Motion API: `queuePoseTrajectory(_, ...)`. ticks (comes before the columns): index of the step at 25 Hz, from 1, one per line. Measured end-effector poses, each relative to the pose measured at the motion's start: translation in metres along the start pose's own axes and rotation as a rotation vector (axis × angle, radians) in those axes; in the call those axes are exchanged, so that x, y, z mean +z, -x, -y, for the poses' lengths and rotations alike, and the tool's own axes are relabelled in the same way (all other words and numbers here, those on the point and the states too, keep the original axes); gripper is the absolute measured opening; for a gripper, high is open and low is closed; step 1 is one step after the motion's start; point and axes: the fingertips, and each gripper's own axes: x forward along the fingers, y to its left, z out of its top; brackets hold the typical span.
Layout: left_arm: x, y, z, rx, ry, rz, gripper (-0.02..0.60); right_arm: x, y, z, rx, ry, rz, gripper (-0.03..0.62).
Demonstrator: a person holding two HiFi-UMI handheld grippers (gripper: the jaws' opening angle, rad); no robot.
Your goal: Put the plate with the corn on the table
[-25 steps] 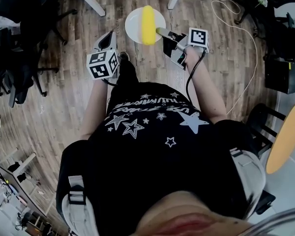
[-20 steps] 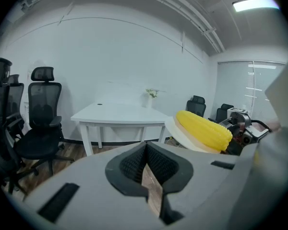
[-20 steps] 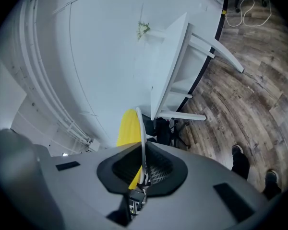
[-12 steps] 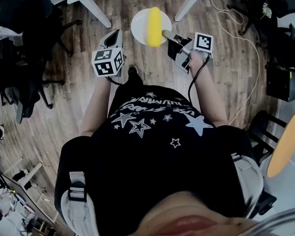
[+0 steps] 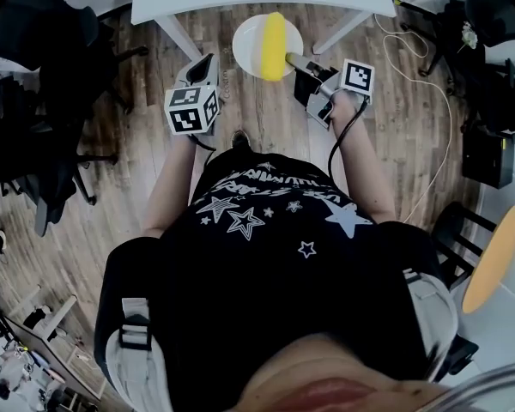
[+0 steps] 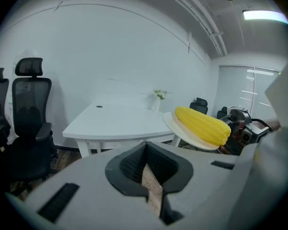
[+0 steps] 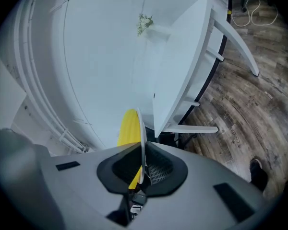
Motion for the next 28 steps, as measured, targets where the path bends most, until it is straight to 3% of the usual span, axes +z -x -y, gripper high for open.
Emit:
queuePoseTrajectory(4, 0.014, -0.018, -0.055, 0.004, 0.017, -0.002, 0.005, 0.016, -0.060, -0.005, -0.008, -0.002, -0.002, 0.020)
queuePoseTrajectory(10, 0.023, -0.019, -0.072, 0.018, 0.003, 0.009, 0.005, 0.024, -0.084, -0.007, -0.004, -0.016, 0.011, 0.023)
queuePoseTrajectory(17, 0.026, -0.029, -0.128, 0.066, 0.052, 0.005, 0.005, 0.041, -0.145, -0.004, -0.018, -0.043, -0.020, 0.017)
queuePoseTrajectory(23, 0.023, -0.023, -0.135, 0.123, 0.063, 0.019, 0.005, 0.048, -0.157, -0.001, -0.008, -0.014, -0.077, 0.015)
queuePoseTrajectory(28, 0.045, -0.057, -0.197, 0.184, 0.092, 0.006, 0.005, 0.082, -0.235, 0.006, -0.032, -0.019, -0.159, 0.016)
